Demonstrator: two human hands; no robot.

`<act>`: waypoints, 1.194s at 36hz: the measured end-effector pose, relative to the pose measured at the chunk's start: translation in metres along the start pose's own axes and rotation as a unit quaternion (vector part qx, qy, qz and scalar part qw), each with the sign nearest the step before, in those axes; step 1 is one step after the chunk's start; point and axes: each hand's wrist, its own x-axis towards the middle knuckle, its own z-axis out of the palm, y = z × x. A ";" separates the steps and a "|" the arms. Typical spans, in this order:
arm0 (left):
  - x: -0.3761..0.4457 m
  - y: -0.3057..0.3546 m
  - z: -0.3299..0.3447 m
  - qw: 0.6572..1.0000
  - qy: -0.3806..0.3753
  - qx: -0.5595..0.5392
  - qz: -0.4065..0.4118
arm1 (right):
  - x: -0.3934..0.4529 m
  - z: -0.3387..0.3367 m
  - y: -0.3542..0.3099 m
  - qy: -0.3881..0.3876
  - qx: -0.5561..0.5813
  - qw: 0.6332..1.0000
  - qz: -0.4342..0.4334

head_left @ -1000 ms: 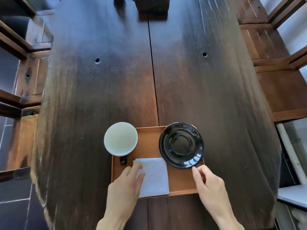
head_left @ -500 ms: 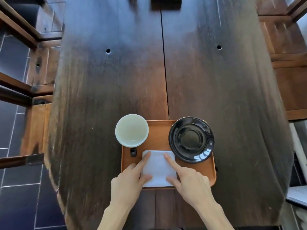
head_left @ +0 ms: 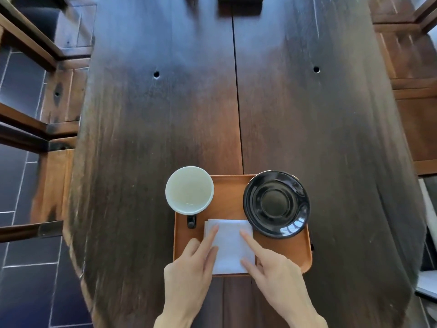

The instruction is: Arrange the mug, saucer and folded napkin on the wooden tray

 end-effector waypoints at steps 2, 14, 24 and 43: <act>0.001 0.002 0.005 0.998 -0.005 0.058 0.020 | 0.001 0.006 -0.008 0.008 -0.037 0.999 -0.012; 0.002 -0.010 0.007 0.981 -0.054 0.171 0.076 | 0.009 -0.004 -0.017 -0.034 -0.133 0.990 0.032; 0.010 -0.008 -0.010 0.969 -0.137 0.199 0.059 | 0.008 -0.009 -0.005 -0.070 -0.106 0.990 0.065; 0.002 -0.010 -0.027 0.986 -0.136 -0.056 -0.084 | 0.005 -0.027 -0.007 -0.110 0.081 0.987 0.088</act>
